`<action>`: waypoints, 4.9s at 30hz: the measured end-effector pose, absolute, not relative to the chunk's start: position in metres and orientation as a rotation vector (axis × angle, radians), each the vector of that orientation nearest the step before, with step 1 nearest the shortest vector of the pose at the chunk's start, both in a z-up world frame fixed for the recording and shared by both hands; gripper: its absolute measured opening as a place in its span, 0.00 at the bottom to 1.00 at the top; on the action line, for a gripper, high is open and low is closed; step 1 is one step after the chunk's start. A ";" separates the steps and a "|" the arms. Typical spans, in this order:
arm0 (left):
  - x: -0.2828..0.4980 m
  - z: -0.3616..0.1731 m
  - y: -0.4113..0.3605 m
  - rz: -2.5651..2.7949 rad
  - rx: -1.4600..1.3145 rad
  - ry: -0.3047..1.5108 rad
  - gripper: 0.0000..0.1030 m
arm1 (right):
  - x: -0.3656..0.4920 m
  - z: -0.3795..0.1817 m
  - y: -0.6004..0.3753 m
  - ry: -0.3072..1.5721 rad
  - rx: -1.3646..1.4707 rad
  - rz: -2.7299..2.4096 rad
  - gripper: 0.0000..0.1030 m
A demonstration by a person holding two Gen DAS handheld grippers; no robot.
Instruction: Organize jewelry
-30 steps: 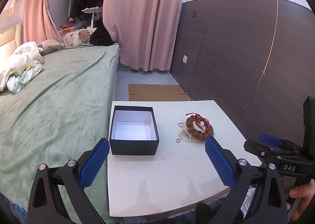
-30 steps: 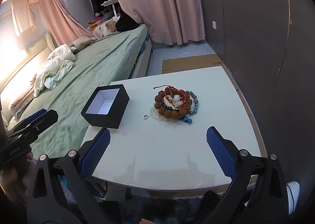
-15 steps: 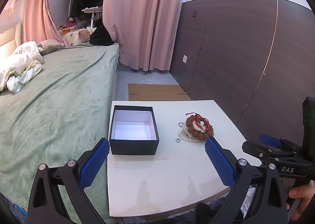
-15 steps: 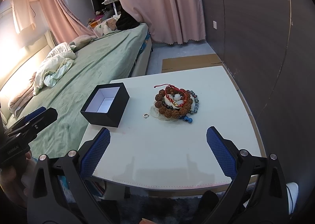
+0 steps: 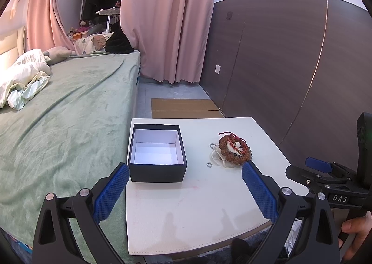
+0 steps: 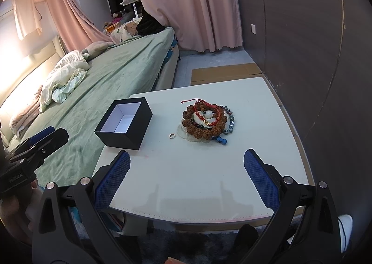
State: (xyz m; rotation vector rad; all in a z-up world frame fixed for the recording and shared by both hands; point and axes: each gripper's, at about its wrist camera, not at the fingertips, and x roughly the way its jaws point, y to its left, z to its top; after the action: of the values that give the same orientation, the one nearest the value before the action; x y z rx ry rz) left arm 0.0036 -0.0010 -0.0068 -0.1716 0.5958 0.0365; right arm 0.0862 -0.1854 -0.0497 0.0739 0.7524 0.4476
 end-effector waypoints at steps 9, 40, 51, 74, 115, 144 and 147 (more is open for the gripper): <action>0.005 -0.008 -0.003 0.033 -0.171 0.597 0.92 | 0.087 -0.050 -0.185 0.750 0.071 0.449 0.95; 0.104 -0.053 -0.046 -0.139 -0.172 0.771 0.55 | 0.175 -0.071 -0.242 0.920 0.383 0.370 0.81; 0.150 -0.077 -0.052 -0.205 -0.268 0.830 0.39 | 0.206 -0.091 -0.245 1.005 0.543 0.400 0.56; 0.210 -0.119 -0.041 -0.243 -0.423 0.932 0.29 | 0.267 -0.123 -0.204 1.096 0.418 0.319 0.35; 0.176 -0.086 -0.046 -0.251 -0.375 0.851 0.16 | 0.220 -0.080 -0.235 0.931 0.481 0.347 0.05; 0.089 -0.011 0.055 -0.118 -0.472 0.624 0.16 | 0.177 -0.063 -0.161 0.828 0.537 0.626 0.05; 0.087 -0.009 0.065 -0.106 -0.486 0.615 0.16 | 0.178 -0.064 -0.150 0.824 0.549 0.653 0.05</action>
State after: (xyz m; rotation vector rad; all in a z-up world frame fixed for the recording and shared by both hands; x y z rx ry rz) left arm 0.0867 0.0655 -0.0089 -0.4862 0.6149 -0.1065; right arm 0.1784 -0.1500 -0.0642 0.5486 0.8241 0.6534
